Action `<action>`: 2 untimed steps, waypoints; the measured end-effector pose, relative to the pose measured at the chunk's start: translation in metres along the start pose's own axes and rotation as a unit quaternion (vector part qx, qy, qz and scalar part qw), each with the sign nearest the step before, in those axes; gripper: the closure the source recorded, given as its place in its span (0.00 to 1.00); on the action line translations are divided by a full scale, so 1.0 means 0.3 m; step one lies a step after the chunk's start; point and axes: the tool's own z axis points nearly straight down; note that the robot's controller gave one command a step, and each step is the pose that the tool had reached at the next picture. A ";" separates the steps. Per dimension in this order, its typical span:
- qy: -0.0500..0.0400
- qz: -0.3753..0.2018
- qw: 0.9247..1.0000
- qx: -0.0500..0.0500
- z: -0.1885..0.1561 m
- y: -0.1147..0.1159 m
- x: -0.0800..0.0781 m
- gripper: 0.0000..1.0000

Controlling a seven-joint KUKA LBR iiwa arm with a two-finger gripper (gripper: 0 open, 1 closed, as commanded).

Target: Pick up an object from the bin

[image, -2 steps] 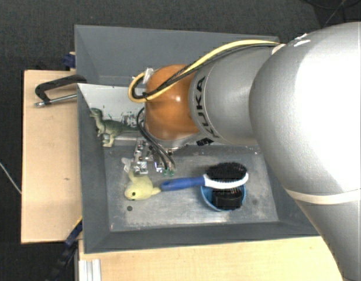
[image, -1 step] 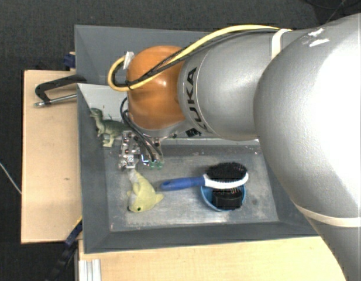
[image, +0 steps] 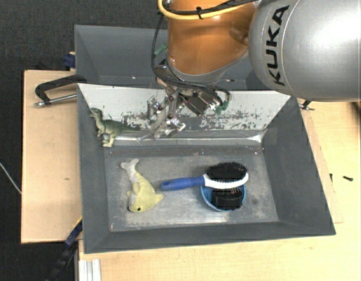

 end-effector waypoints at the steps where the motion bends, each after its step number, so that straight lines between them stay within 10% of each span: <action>1: 0.007 -0.119 0.993 -0.006 0.326 0.133 0.008 1.00; 2: -0.001 -0.123 0.992 -0.002 0.014 0.265 0.058 1.00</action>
Offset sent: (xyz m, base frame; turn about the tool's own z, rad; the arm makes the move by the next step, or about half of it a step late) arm -0.0265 0.0262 -0.0963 -0.2392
